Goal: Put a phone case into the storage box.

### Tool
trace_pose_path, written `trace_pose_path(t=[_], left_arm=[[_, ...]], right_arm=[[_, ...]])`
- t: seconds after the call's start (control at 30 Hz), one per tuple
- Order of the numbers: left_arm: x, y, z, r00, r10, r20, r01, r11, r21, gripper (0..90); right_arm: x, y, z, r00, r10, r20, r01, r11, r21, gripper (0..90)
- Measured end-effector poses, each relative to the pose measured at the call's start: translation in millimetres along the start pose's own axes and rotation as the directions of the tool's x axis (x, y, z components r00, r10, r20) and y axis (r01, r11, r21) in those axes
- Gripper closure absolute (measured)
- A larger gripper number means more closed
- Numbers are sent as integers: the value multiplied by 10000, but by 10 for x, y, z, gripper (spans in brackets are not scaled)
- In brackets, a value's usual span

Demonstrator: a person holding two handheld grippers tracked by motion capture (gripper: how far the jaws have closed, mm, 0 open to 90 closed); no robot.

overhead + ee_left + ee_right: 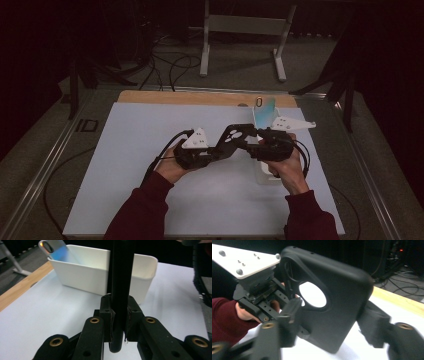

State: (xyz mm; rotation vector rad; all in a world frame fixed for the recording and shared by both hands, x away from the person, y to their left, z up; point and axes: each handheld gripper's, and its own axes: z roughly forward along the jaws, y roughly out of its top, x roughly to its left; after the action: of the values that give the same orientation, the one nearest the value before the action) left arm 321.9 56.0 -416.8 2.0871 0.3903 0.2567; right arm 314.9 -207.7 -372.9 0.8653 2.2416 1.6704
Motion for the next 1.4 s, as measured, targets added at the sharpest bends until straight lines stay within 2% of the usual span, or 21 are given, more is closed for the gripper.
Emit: trace_pose_path(t=[0.07,0.1,0.2,0.4,0.5,0.6,0.67,0.8,0.9,1.03,1.17,1.23,1.4], left_arm=[[13,-3,-10,9998,-75,-184,74,10000,-42,804],[13,-3,-10,9998,-75,-184,74,10000,-42,804],[21,-2,-17,9991,-207,-375,203,9997,-94,804],[23,-2,4,9981,-369,-503,365,9993,-97,804],[19,-4,24,9975,-430,-554,428,9991,-39,805],[19,-5,38,9974,-461,-553,461,9989,-18,804],[17,-4,44,9973,-480,-548,479,9988,-31,805],[-10,5,73,9978,-447,-482,449,9990,36,805],[-12,1,102,9977,-634,-222,634,9980,-16,805],[-36,12,131,9978,-645,-168,645,9979,-25,806],[-84,28,171,9986,-525,-11,525,9986,14,808],[-80,30,171,9981,-610,74,610,9981,-39,808],[-78,32,179,9978,-658,96,659,9978,-83,807]], right_arm=[[8,1,0,9998,98,180,-98,9999,-43,267],[8,1,0,9998,98,180,-98,9999,-43,267],[46,18,12,9968,216,774,-209,9997,-99,145],[104,58,60,9901,611,1261,-569,9977,-365,138],[151,81,94,9862,766,1469,-676,9956,-652,138],[194,94,135,9828,788,1671,-684,9954,-672,136],[203,97,149,9820,795,1715,-684,9952,-699,134],[216,107,220,9757,1152,1862,-1005,9912,-864,124],[217,115,240,9729,1254,1942,-1082,9894,-969,124],[216,117,246,9708,1434,1922,-1215,9851,-1213,112],[235,115,274,9675,1372,2123,-1114,9853,-1294,118],[237,116,268,9658,1420,2171,-1148,9844,-1330,123],[244,119,251,9666,1256,2234,-988,9869,-1272,134]])
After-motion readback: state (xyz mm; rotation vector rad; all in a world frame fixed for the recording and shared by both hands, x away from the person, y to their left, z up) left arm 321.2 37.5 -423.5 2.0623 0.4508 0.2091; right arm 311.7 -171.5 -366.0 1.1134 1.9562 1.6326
